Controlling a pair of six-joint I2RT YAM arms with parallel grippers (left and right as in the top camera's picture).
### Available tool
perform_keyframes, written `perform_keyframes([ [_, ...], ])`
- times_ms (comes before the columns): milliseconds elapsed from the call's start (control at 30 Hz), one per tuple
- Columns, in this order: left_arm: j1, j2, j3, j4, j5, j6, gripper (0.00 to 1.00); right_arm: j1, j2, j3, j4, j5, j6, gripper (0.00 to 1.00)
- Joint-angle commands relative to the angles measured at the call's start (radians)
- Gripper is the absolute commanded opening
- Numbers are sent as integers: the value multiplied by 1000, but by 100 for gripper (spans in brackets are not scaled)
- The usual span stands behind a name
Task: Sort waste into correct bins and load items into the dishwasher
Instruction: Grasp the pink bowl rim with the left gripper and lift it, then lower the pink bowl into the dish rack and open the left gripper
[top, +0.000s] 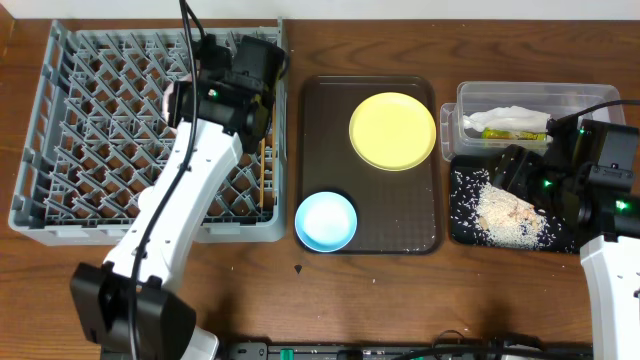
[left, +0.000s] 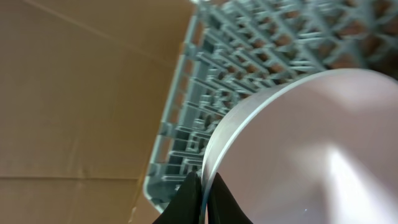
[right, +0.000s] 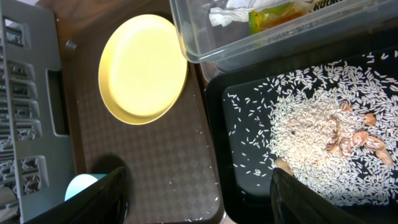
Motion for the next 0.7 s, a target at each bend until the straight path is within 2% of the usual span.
perform_keyframes([
  [0, 24, 66, -11, 27, -130, -3, 7, -6, 0, 5, 2, -7, 11, 71],
  [200, 28, 219, -11, 56, -290, -3, 8, -6, 0, 5, 2, -7, 11, 71],
  [433, 21, 319, -11, 51, -290, -7, 8, -6, 0, 5, 2, -7, 11, 71],
  [667, -45, 328, -11, 52, -230, -29, 9, -6, 0, 5, 3, -7, 11, 71],
])
